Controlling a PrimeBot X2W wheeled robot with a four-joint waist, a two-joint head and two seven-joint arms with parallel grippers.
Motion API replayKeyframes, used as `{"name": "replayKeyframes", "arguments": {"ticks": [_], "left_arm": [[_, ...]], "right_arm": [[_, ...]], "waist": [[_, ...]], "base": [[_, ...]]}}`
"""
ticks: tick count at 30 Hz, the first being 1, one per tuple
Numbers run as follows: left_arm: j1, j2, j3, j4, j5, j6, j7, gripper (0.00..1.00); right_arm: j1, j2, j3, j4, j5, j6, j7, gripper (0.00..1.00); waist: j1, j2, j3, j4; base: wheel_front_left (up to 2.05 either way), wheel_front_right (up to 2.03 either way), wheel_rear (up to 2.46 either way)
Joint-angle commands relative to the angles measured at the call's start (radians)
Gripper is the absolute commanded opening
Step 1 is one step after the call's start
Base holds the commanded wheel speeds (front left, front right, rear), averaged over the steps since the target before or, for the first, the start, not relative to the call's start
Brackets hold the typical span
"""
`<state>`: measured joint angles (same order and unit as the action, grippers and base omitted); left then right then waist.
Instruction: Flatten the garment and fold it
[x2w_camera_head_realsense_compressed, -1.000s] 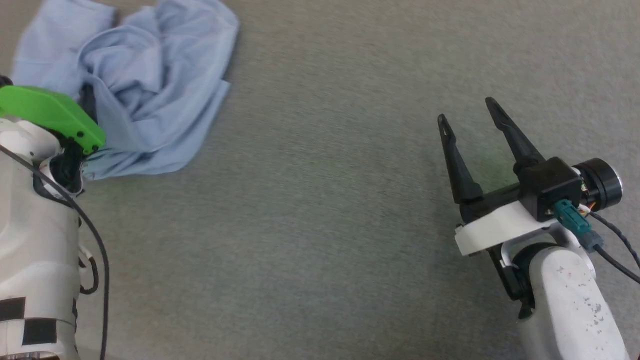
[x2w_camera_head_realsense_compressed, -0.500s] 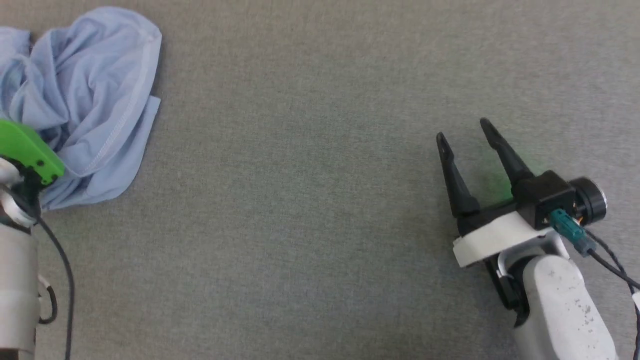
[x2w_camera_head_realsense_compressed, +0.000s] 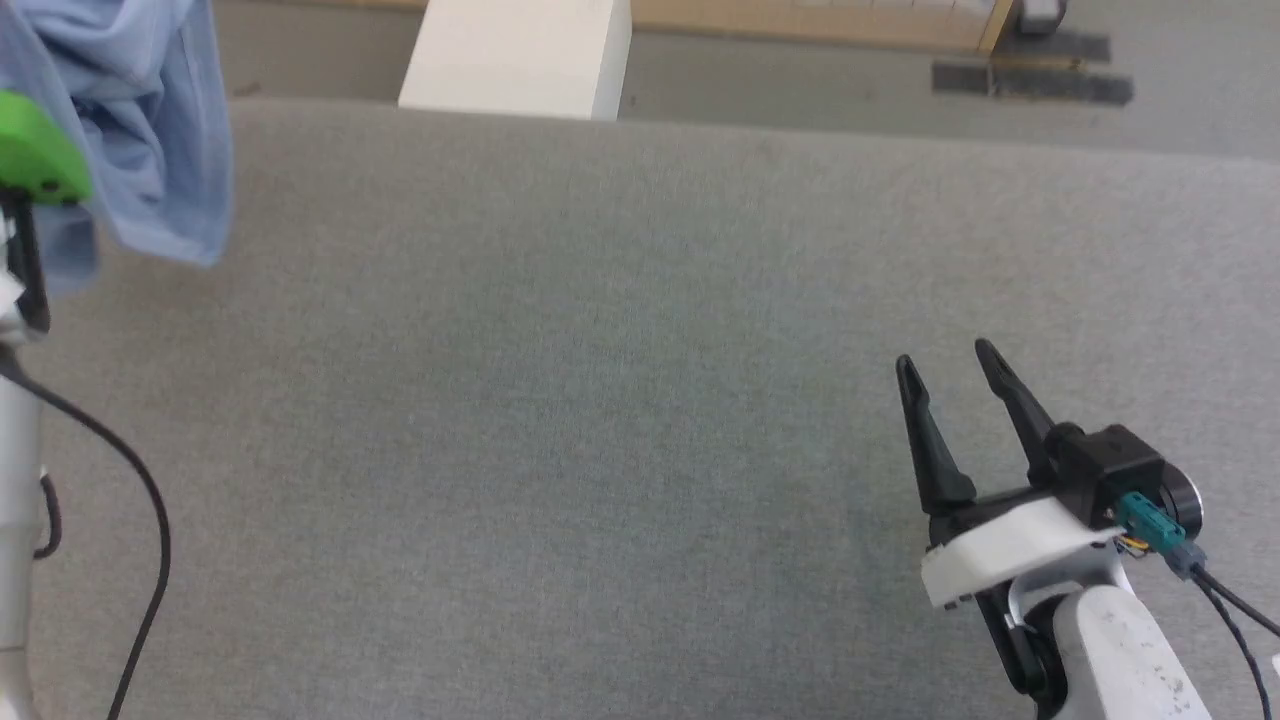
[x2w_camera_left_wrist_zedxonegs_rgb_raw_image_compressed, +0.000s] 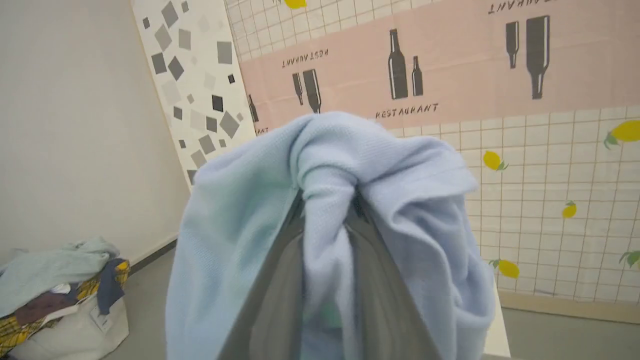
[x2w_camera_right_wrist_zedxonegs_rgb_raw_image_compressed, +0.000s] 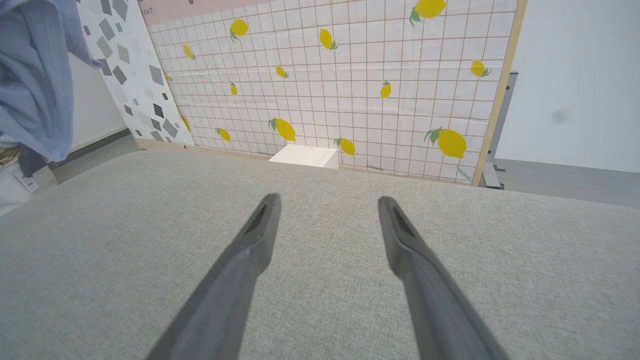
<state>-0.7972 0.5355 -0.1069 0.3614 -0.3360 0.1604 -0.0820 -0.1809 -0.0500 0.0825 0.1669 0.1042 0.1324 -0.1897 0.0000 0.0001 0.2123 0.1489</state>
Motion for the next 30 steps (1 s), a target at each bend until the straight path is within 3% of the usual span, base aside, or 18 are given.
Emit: {"name": "replayKeyframes", "arguments": {"ticks": [1, 7, 12, 19, 25, 30], "left_arm": [[-0.027, -0.012, -0.019, -0.019, 0.015, -0.010, -0.011, 0.00], [-0.076, -0.114, -0.125, -0.093, 0.027, -0.047, -0.030, 0.00], [-0.067, -0.233, -0.212, -0.127, 0.005, -0.071, -0.027, 0.00], [0.014, -0.350, -0.319, -0.080, -0.046, -0.115, 0.012, 0.00], [0.169, -0.417, -0.380, 0.058, -0.138, -0.138, 0.133, 0.00], [0.297, -0.426, -0.463, 0.207, -0.184, -0.166, 0.341, 0.00]], "right_arm": [[0.019, 0.000, -0.007, 0.004, 0.012, -0.002, -0.008, 1.00], [0.045, 0.000, -0.028, 0.009, 0.019, -0.002, -0.012, 1.00], [0.050, 0.000, -0.046, 0.002, 0.015, -0.002, -0.007, 1.00], [0.055, 0.000, -0.050, -0.018, 0.014, -0.002, 0.005, 1.00], [0.063, 0.000, -0.059, -0.023, 0.018, -0.002, 0.010, 1.00], [0.070, 0.000, -0.056, -0.023, 0.021, -0.002, 0.016, 1.00]], "waist": [[0.0000, -0.0001, -0.125, -0.038], [0.0000, -0.0001, -0.153, -0.108], [0.0000, -0.0001, -0.156, -0.172], [0.0000, -0.0001, -0.138, -0.255], [0.0000, -0.0001, -0.127, -0.298], [0.0000, -0.0001, -0.129, -0.306]], "base": [[0.00, 0.00, 0.00], [0.00, 0.00, 0.00], [0.00, 0.00, 0.00], [0.00, 0.00, 0.00], [0.00, 0.00, 0.00], [0.00, 0.00, 0.00]]}}
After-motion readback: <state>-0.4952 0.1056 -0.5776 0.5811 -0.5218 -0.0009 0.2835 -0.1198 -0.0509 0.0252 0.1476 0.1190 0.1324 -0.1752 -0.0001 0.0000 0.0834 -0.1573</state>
